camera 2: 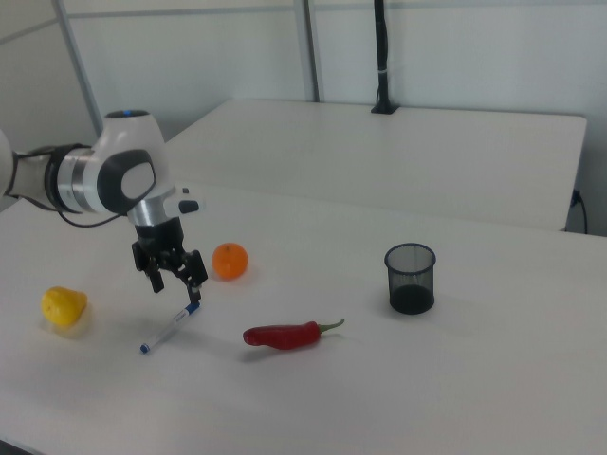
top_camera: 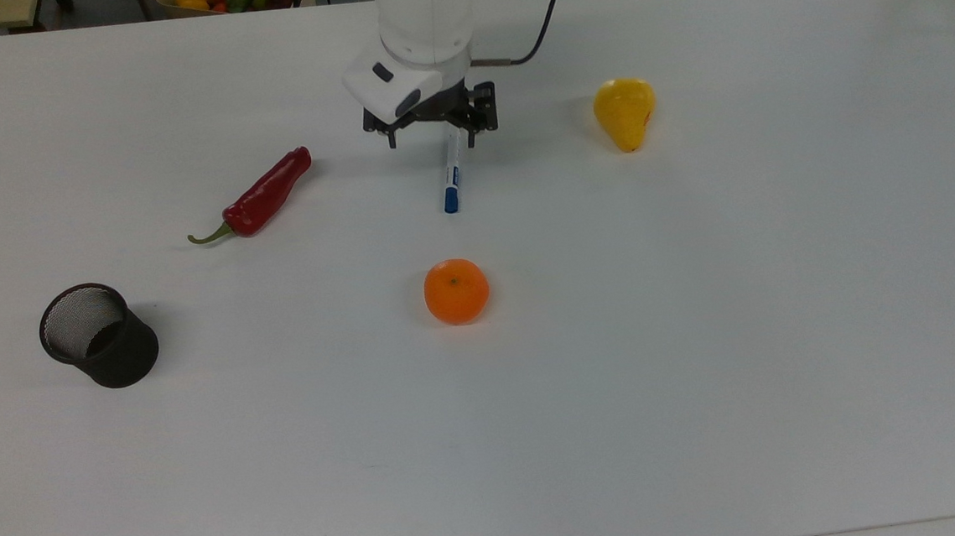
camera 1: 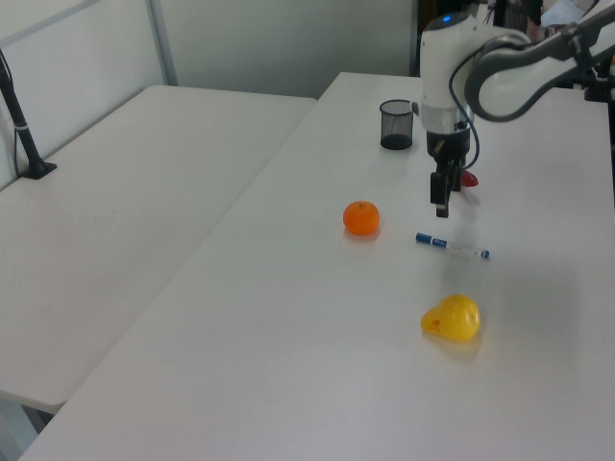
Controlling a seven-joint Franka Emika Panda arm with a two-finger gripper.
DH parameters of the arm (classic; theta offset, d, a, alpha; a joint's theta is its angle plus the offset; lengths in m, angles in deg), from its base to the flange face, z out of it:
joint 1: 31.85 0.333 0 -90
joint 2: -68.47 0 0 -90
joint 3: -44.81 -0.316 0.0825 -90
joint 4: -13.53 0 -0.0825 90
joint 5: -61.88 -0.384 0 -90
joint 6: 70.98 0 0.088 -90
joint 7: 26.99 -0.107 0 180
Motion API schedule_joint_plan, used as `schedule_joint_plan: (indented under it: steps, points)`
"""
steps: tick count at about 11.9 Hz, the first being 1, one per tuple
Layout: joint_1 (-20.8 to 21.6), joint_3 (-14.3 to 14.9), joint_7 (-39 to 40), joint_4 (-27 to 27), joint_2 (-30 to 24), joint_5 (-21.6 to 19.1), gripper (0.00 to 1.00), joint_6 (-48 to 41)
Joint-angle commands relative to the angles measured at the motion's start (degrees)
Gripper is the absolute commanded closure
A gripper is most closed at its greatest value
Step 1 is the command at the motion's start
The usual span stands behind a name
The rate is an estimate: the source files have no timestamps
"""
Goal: Place marker
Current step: 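Lower the gripper over the marker and close on it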
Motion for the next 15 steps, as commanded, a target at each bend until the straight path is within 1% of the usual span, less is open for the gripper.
schedule_joint_plan:
  steps: [1, 4, 5, 7, 9, 10, 12, 14, 15]
  points:
    - [0.97, 0.34, -2.29, -2.42, 2.98, 2.17, 0.0, 5.36]
    - [0.97, 0.34, -2.29, -2.42, 5.0, 2.25, 0.0, 8.0]
    - [0.97, 0.34, -2.29, -2.42, 5.88, 2.25, 0.01, 10.1]
    - [0.88, 0.34, -2.29, -2.33, 6.33, 2.25, 0.08, 11.08]
    - [0.79, 0.34, -2.29, -2.24, 6.33, 2.25, 0.28, 11.09]
    - [0.79, 0.34, -2.29, -2.15, 6.24, 2.25, 0.41, 11.17]
    - [0.71, 0.34, -2.29, -2.15, 6.24, 2.25, 0.58, 11.09]
    - [0.71, 0.26, -2.29, -2.15, 6.24, 2.17, 0.68, 11.09]
    - [0.71, 0.34, -2.29, -2.15, 6.24, 2.17, 0.71, 11.09]
